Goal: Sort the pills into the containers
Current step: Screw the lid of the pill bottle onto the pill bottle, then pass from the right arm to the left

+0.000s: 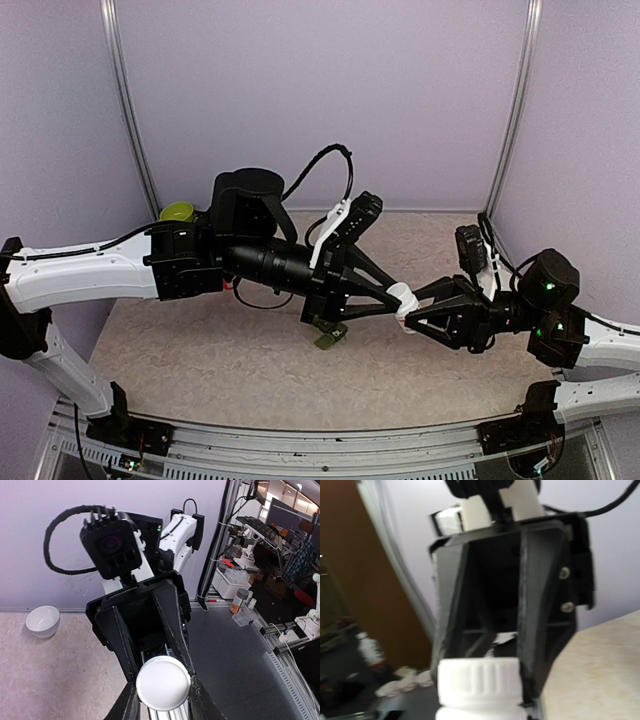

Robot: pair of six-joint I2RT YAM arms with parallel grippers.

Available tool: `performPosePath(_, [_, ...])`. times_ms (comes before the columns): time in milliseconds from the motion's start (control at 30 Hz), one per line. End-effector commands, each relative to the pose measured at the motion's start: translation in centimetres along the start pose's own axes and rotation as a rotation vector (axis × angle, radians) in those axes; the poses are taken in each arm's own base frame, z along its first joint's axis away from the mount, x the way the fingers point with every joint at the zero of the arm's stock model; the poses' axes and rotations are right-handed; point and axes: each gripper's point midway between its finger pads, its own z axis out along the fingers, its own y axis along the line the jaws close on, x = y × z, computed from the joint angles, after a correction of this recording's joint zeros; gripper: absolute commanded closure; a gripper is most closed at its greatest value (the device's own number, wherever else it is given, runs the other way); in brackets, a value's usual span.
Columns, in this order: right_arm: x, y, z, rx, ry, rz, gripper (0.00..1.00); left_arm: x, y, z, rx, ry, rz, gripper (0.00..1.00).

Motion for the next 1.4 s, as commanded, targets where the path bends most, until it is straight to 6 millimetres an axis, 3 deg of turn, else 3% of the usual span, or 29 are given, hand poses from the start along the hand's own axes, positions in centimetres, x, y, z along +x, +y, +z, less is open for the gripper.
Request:
performPosePath(0, [-0.3, 1.8, 0.2, -0.109, -0.001, 0.098, 1.00, 0.5, -3.8, -0.1, 0.145, 0.010, 0.117, 0.73])
performPosePath(167, [0.1, 0.9, 0.3, -0.060, 0.010, 0.090, 1.00, 0.0, -2.1, 0.1, 0.050, -0.006, 0.073, 0.53])
performPosePath(433, [0.0, 0.9, 0.3, -0.057, 0.013, 0.072, 1.00, 0.2, -1.2, 0.5, 0.028, -0.002, 0.053, 0.55])
performPosePath(700, [0.7, 0.3, 0.2, -0.026, 0.035, 0.072, 1.00, 0.9, -1.3, 1.3, 0.071, 0.024, 0.039, 0.78])
performPosePath(933, [0.9, -0.4, -0.1, 0.028, 0.042, 0.044, 0.99, 0.8, -0.6, 0.9, 0.032, 0.009, 0.020, 0.88])
performPosePath(1033, [0.9, -1.1, -0.3, 0.072, 0.046, 0.029, 0.82, 0.8, 0.4, 0.4, -0.018, -0.003, -0.001, 0.88])
performPosePath(1200, [1.0, -3.0, -0.9, 0.196, 0.052, 0.002, 0.29, 1.7, 2.8, -0.9, -0.139, 0.007, -0.070, 0.88])
performPosePath(1300, [1.2, -4.0, -1.4, 0.266, 0.061, -0.014, 0.03, 2.6, 4.1, -2.1, -0.214, 0.019, -0.109, 0.88])
performPosePath(1367, [1.3, -4.5, -1.7, 0.300, 0.064, -0.038, 0.00, 3.4, 4.7, -2.8, -0.254, 0.031, -0.130, 0.88])
